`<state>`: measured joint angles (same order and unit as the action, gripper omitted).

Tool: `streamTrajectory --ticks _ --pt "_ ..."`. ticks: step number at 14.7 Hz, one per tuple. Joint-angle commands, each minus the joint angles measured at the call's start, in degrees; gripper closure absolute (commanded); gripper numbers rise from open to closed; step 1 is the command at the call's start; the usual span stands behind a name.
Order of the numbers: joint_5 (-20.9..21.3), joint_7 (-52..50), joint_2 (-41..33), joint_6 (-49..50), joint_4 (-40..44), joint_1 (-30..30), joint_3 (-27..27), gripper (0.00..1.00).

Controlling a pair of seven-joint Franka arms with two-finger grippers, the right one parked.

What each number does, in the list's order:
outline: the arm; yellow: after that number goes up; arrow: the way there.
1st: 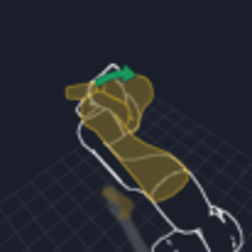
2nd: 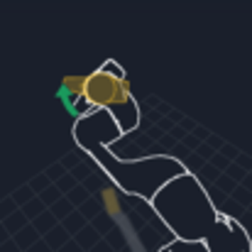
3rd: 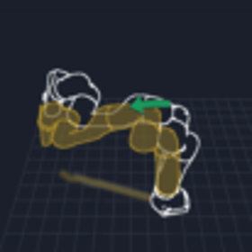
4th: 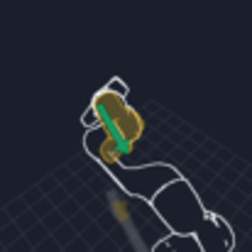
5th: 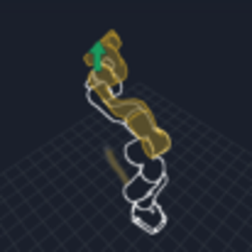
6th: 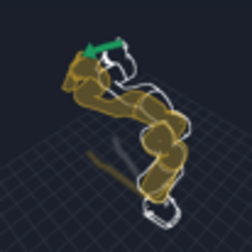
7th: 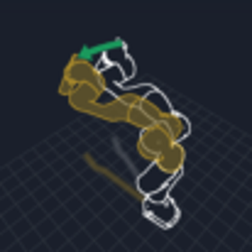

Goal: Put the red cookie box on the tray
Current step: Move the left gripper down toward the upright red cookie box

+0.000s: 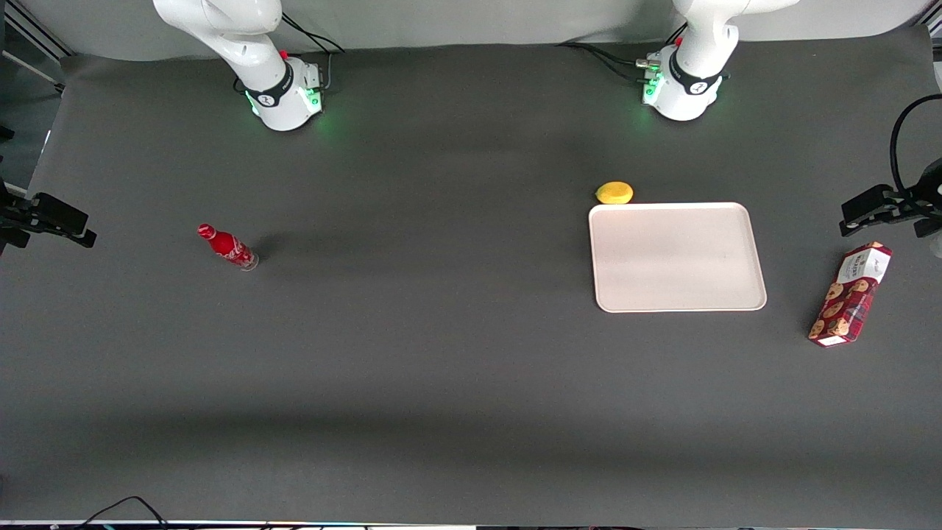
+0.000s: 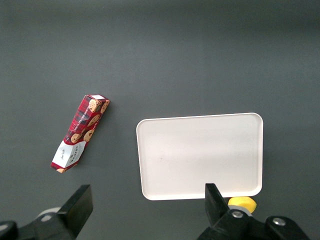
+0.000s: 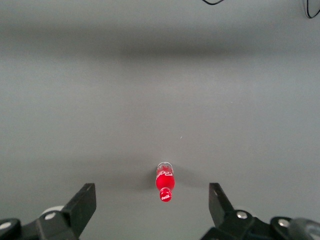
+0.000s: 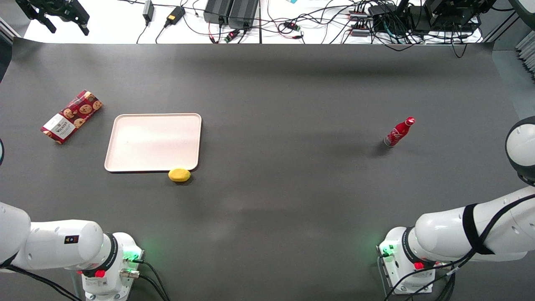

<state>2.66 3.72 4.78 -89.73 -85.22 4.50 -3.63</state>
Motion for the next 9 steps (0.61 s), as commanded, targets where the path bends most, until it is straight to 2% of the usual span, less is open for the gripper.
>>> streamTrajectory --ticks 1,5,9 --pt "0.8 0.9 -0.8 -0.5 -0.6 -0.5 0.3 0.0" --pt "1.0 2.3 1.1 -3.2 -2.1 0.1 0.7 0.0" --pt "2.4 20.7 7.0 -11.9 -3.3 4.1 4.2 0.0"
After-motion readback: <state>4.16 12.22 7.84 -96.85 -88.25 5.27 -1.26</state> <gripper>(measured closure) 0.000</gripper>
